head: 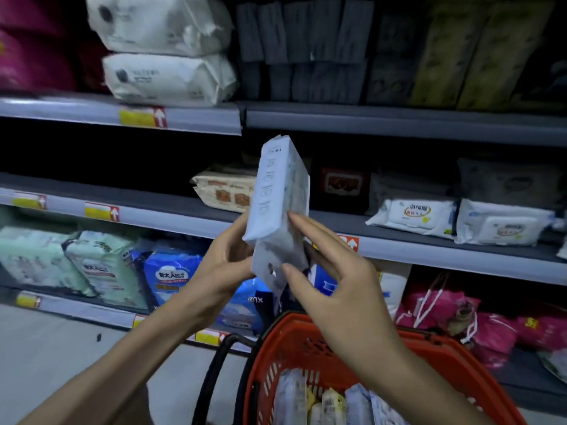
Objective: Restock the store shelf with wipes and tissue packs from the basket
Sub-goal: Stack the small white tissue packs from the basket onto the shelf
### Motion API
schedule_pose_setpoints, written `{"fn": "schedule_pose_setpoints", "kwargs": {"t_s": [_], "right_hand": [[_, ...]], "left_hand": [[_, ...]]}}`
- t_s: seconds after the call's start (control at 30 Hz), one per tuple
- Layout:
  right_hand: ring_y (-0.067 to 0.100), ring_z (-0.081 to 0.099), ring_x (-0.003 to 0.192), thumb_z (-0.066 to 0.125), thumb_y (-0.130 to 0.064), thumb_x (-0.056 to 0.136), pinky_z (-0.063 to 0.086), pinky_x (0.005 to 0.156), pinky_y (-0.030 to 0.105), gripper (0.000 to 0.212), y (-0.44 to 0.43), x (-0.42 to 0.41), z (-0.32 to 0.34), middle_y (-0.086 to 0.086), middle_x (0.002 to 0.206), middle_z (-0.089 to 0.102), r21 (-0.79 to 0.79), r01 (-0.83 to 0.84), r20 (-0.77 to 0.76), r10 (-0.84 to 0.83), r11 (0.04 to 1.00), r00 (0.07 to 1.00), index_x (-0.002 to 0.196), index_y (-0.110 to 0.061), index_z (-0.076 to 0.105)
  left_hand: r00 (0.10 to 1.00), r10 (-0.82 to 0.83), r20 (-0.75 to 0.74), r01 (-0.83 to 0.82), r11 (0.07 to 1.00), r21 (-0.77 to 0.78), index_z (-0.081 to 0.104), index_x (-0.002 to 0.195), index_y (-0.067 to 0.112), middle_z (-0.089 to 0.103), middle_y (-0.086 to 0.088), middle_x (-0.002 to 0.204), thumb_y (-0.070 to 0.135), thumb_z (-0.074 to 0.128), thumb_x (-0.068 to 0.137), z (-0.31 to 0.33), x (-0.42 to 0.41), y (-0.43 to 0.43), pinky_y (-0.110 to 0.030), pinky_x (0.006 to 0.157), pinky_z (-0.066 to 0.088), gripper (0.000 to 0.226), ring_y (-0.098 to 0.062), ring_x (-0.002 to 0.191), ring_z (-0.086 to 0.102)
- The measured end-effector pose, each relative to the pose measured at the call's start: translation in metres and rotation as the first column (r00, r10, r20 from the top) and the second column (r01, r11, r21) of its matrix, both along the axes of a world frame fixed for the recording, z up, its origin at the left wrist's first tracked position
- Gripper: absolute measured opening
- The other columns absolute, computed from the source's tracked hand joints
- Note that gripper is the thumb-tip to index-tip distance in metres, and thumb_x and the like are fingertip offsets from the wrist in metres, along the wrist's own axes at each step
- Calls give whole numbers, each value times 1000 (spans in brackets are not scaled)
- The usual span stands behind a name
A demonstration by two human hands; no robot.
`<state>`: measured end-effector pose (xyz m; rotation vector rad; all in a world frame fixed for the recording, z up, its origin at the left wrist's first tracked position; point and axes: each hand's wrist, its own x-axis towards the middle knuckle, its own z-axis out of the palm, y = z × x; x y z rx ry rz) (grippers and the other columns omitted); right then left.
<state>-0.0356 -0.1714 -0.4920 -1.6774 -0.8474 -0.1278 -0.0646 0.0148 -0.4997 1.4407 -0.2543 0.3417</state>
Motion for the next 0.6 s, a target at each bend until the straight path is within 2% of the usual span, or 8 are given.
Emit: {"fn": "schedule_pose_setpoints", "kwargs": {"t_s": [0.07, 0.2, 0.27, 0.33, 0.37, 0.4, 0.5, 0.6], "right_hand": [[-4, 49, 136, 76, -13, 91, 45, 112, 26, 62, 13, 3, 9, -26, 145, 54, 23, 28, 29, -28, 999, 999, 145, -35, 55], [-2, 59, 125, 78, -5, 87, 53, 103, 29, 65, 34, 18, 30, -22, 136, 61, 77, 53, 35, -56, 996, 998, 142, -33, 57], [-3, 61, 122, 78, -1, 87, 53, 102, 24, 65, 43, 27, 42, -18, 135, 62, 111, 49, 46, -55, 993, 997, 143, -27, 57], [-5, 61, 121, 75, 1, 88, 52, 101, 19, 64, 53, 36, 57, -17, 134, 60, 131, 28, 63, -36, 991, 997, 144, -23, 57], [-5, 60, 121, 74, 1, 89, 52, 100, 18, 63, 58, 40, 64, -18, 133, 60, 139, 20, 77, -31, 990, 997, 144, -24, 57], [-4, 59, 122, 73, 0, 90, 52, 101, 19, 62, 64, 44, 71, -19, 133, 59, 146, 19, 95, -33, 989, 995, 144, -25, 57], [-5, 61, 119, 72, 2, 90, 51, 100, 18, 57, 86, 62, 94, -19, 129, 62, 181, 30, 158, -59, 983, 986, 140, -23, 61], [-10, 59, 116, 72, -1, 91, 47, 94, 7, 55, 109, 84, 120, -16, 129, 63, 183, 64, 217, -104, 981, 971, 141, -20, 62]], "left_hand": [[999, 40, 23, -40, 999, 31, 72, 124, 27, 77, -1, 120, 24, 82, 63, 9, 2, 8, -29, 86, 60, 61, -18, 113, 72], [986, 154, 65, -163, 971, 172, 70, 118, 20, 80, 6, 106, 17, 85, 59, 38, 10, 22, -24, 78, 60, 61, -6, 96, 73], [982, 153, 110, -176, 955, 239, 73, 120, 28, 79, 4, 111, 16, 86, 65, 54, 16, 32, -37, 86, 58, 58, -14, 97, 71], [980, 145, 138, -182, 935, 306, 67, 133, 32, 77, -1, 119, 19, 84, 74, 70, 22, 42, -61, 88, 54, 63, -34, 94, 65], [977, 156, 148, -198, 923, 330, 65, 136, 30, 76, -3, 120, 18, 83, 76, 78, 25, 47, -67, 88, 52, 65, -35, 93, 62], [971, 170, 165, -219, 913, 346, 65, 136, 28, 76, -4, 119, 14, 82, 77, 86, 30, 53, -65, 88, 53, 63, -30, 94, 63], [962, 185, 203, -250, 894, 372, 65, 133, 21, 77, 2, 119, 4, 77, 82, 113, 44, 69, -37, 90, 58, 56, -15, 105, 71], [955, 177, 239, -268, 860, 434, 67, 128, 22, 78, 11, 116, 1, 72, 93, 144, 57, 87, -24, 84, 58, 41, -9, 107, 73]]}}
